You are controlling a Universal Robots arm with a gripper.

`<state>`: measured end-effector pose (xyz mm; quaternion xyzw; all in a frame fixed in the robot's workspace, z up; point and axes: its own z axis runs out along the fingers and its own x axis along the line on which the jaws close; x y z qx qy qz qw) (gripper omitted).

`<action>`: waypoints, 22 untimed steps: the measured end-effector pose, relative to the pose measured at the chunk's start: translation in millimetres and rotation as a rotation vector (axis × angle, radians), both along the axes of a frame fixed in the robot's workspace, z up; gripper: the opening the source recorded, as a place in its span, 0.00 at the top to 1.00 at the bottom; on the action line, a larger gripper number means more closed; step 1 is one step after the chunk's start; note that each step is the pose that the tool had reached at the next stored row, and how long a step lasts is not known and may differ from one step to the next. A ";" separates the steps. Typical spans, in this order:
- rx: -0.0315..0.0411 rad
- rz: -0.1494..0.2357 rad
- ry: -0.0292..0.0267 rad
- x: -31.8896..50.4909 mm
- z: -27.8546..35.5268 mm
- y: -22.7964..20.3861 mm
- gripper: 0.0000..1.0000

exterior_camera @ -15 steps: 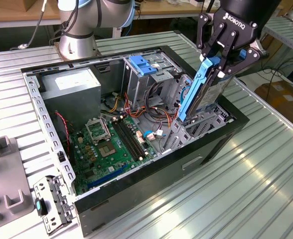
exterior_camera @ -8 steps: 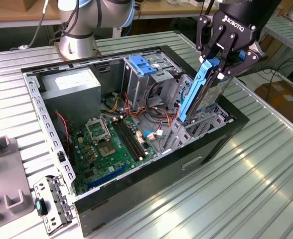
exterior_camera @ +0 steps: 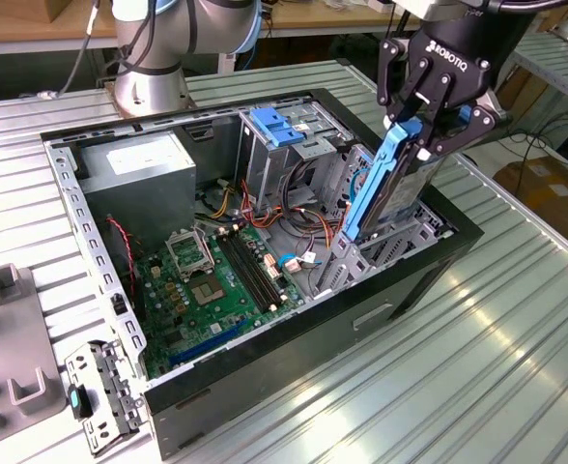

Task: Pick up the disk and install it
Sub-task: 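Insert the disk into the insertion slot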

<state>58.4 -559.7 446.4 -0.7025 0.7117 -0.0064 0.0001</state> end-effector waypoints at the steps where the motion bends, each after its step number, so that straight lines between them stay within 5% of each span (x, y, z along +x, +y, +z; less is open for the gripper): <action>1: 0.0001 0.000 0.0000 0.0 -1.0 0.0 0.63; 19: 0.0000 -0.014 0.0000 0.2 -6.9 0.0 0.63; 22: 0.0000 -0.015 0.0000 0.5 -11.8 0.0 0.63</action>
